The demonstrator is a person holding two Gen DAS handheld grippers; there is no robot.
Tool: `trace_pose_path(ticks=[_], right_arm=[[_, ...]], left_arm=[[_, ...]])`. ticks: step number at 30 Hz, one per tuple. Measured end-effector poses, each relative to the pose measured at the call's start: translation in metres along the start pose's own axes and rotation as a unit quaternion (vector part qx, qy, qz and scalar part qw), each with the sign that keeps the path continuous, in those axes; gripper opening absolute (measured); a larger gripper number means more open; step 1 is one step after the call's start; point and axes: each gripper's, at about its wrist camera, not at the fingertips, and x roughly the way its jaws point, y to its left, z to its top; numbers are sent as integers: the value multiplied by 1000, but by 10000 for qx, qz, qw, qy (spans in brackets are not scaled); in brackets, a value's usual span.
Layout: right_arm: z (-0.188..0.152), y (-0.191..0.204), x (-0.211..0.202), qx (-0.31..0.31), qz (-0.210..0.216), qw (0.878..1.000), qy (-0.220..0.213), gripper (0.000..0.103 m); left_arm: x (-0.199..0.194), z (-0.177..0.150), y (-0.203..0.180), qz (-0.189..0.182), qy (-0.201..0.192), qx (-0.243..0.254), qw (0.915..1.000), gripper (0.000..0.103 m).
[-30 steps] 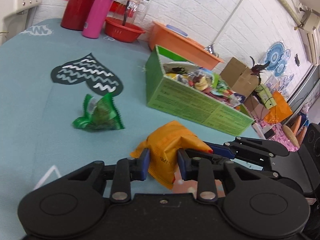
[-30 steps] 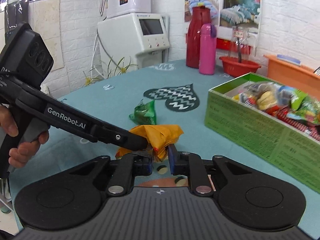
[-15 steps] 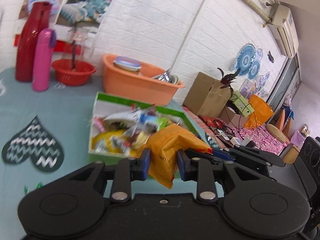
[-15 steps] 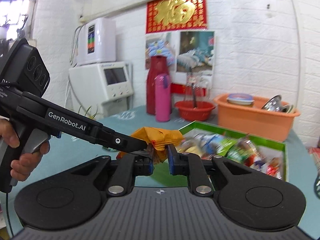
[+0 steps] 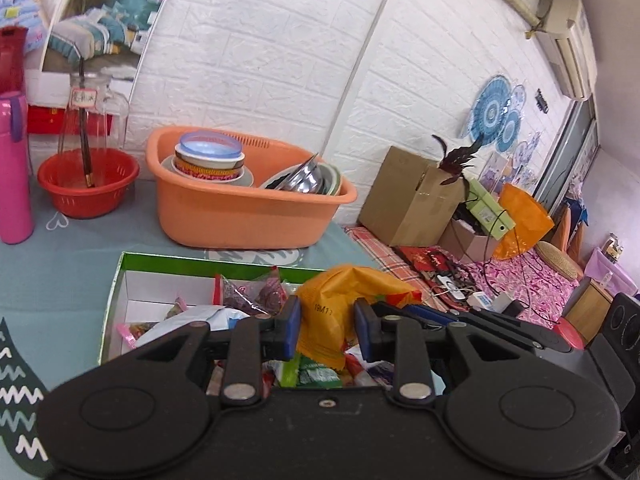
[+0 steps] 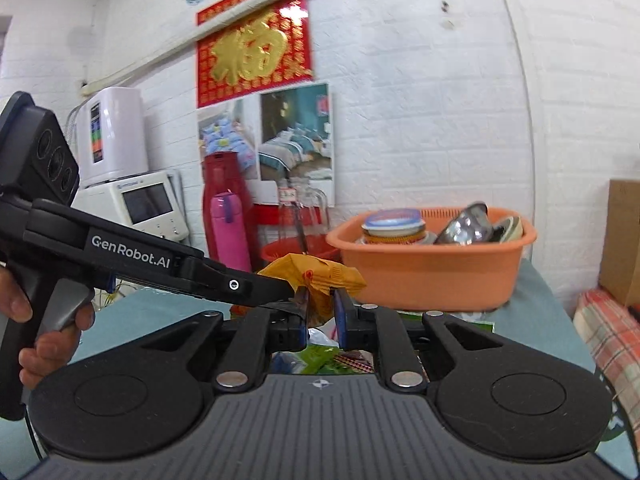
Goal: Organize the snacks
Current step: 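Carry the orange bag into the green box and release it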
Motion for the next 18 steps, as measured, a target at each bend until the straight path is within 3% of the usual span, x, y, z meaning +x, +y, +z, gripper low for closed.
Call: trace_pose_path(ticks=[3, 9, 11, 14, 16, 17, 18], right_arm=[[-8, -14, 19, 268, -88, 9993, 256, 23], [-32, -19, 47, 203, -271, 9968, 729, 24], [-38, -17, 51, 113, -374, 9963, 767, 22], [-40, -19, 51, 156, -412, 9962, 748, 23], [-38, -19, 48, 106, -451, 9962, 738, 38], [-37, -17, 44, 24, -460, 9964, 710, 42], [-35, -15, 40, -77, -454, 9967, 674, 50]], left_arm=[[22, 0, 13, 100, 128, -57, 9999, 56], [56, -13, 32, 309, 471, -184, 9982, 74], [60, -19, 35, 339, 499, -216, 9979, 85], [57, -21, 38, 293, 487, -220, 9981, 90], [50, -21, 37, 273, 469, -218, 9983, 97], [45, -20, 35, 210, 437, -230, 9986, 103], [38, -19, 34, 163, 356, -251, 9989, 103]])
